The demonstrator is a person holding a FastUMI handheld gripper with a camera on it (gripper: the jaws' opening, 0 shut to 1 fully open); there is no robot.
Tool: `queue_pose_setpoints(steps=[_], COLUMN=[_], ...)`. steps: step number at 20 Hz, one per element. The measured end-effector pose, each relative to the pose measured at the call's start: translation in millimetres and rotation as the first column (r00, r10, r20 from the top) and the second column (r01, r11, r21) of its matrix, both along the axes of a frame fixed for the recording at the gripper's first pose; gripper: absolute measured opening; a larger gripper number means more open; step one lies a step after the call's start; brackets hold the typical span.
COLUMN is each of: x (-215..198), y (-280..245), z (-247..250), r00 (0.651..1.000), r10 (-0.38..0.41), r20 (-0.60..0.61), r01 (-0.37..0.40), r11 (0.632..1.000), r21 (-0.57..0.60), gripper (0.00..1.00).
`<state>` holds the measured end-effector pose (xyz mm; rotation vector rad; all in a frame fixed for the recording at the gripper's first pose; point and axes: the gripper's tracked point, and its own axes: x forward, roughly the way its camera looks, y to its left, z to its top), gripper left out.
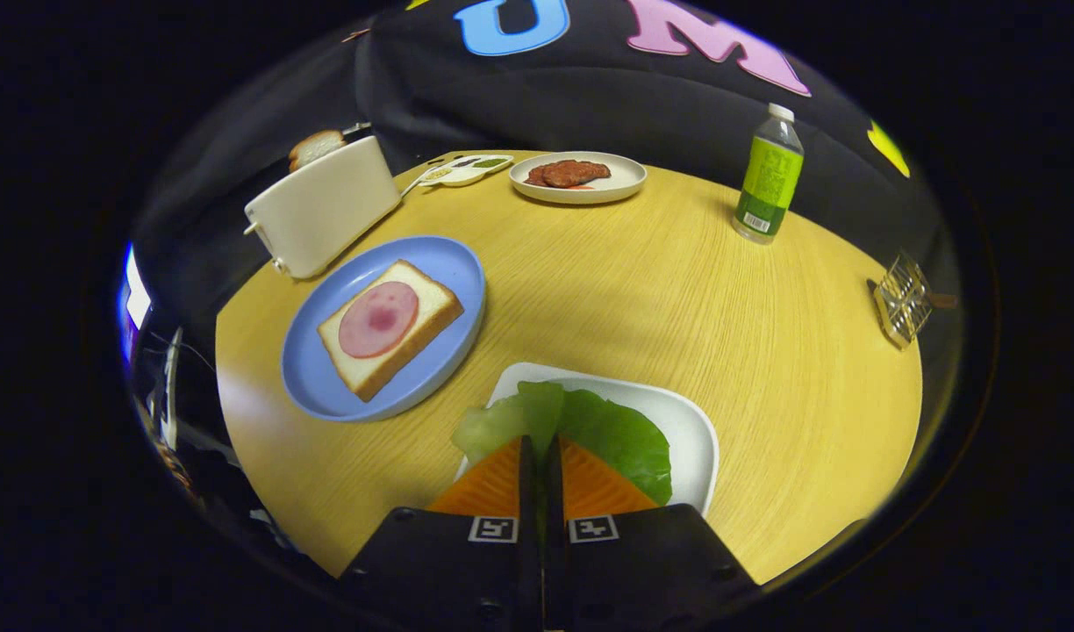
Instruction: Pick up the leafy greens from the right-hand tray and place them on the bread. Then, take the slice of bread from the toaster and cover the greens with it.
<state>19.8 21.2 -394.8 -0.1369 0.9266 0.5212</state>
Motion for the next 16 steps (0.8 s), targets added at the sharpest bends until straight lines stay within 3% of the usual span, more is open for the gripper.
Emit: queue_pose_setpoints(steps=[2, 8, 16], x=[1, -13, -9], y=[-1, -3, -3], z=[5, 51, 109], r00=[0.999, 0.999, 0.992], r10=[-0.035, -0.039, -0.103], r20=[-0.037, 0.020, 0.075], r01=[0.036, 0.038, 0.100], r11=[0.999, 0.999, 0.994], r21=[0.023, 0.026, 0.043], gripper=[0.06, 0.06, 0.06])
